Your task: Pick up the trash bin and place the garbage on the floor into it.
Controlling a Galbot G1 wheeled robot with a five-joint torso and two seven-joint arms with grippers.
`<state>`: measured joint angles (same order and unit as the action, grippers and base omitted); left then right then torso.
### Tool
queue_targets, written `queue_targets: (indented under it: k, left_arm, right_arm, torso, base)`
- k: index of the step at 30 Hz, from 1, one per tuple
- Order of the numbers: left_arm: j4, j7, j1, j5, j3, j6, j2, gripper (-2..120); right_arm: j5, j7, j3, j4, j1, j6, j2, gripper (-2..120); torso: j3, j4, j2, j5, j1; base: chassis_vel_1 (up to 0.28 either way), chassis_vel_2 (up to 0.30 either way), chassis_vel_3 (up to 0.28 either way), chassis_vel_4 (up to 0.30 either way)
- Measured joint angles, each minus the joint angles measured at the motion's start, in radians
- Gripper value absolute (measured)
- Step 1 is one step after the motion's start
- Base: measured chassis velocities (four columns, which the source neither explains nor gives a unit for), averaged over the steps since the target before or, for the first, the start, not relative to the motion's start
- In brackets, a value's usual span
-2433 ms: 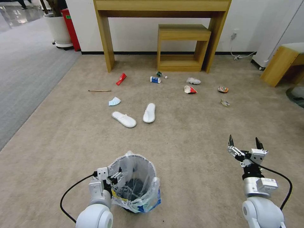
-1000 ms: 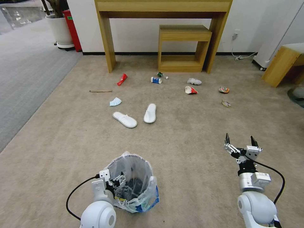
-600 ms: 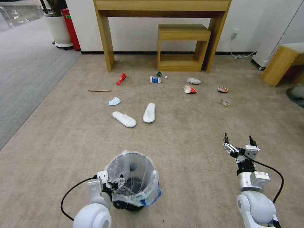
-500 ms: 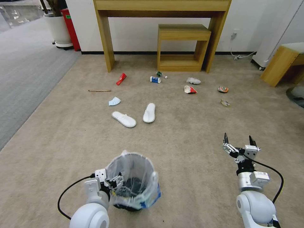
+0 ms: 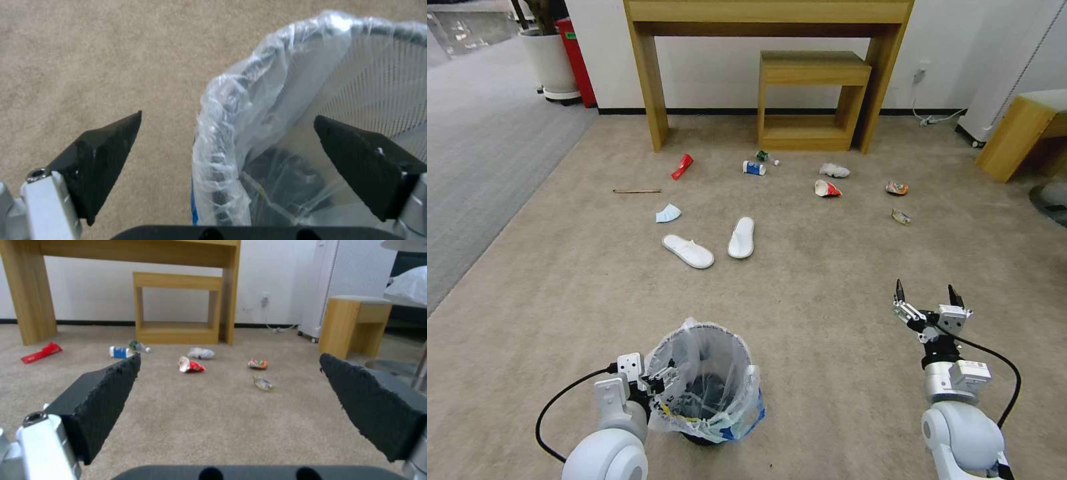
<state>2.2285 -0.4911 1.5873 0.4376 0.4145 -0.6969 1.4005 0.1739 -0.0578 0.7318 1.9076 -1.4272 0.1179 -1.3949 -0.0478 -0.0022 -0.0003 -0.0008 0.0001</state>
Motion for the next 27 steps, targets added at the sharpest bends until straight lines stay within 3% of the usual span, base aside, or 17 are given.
queue_targets:
  k: [27]
  left_arm:
    - [-0.032,-0.031,0.012,0.031,-0.005,-0.020,0.008,98]
  right_arm:
    - [0.008,-0.001,0.010,0.016,-0.009,-0.010,0.004,100]
  torso:
    - [0.000,0.0000,0.000,0.0000,0.000]
  base:
    - [0.000,0.000,0.000,0.000]
